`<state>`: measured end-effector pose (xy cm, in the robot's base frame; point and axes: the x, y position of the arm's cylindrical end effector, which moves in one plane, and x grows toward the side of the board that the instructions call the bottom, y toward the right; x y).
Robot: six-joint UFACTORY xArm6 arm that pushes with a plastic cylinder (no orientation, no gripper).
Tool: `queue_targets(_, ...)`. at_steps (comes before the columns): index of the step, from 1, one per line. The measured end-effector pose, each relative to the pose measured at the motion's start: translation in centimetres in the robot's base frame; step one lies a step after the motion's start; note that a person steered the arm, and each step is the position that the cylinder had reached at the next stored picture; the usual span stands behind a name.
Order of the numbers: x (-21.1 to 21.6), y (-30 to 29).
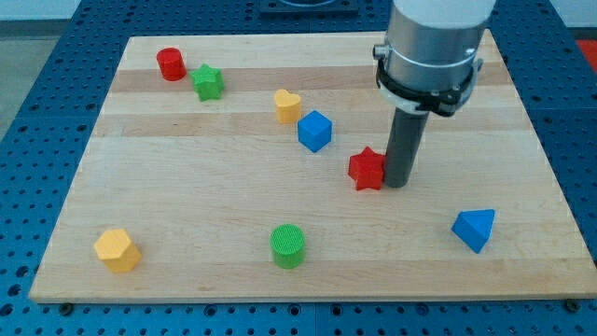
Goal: Slide the blue triangle left a bit
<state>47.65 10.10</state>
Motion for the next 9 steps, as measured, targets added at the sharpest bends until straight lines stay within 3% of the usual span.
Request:
queue_targets(2, -4.9, 0.0)
queue_targets(3, -4.9, 0.0)
queue_targets(5, -4.3, 16.7)
queue_targets(6, -2.5, 21.2)
queue_targets(9, -2.2, 24.2)
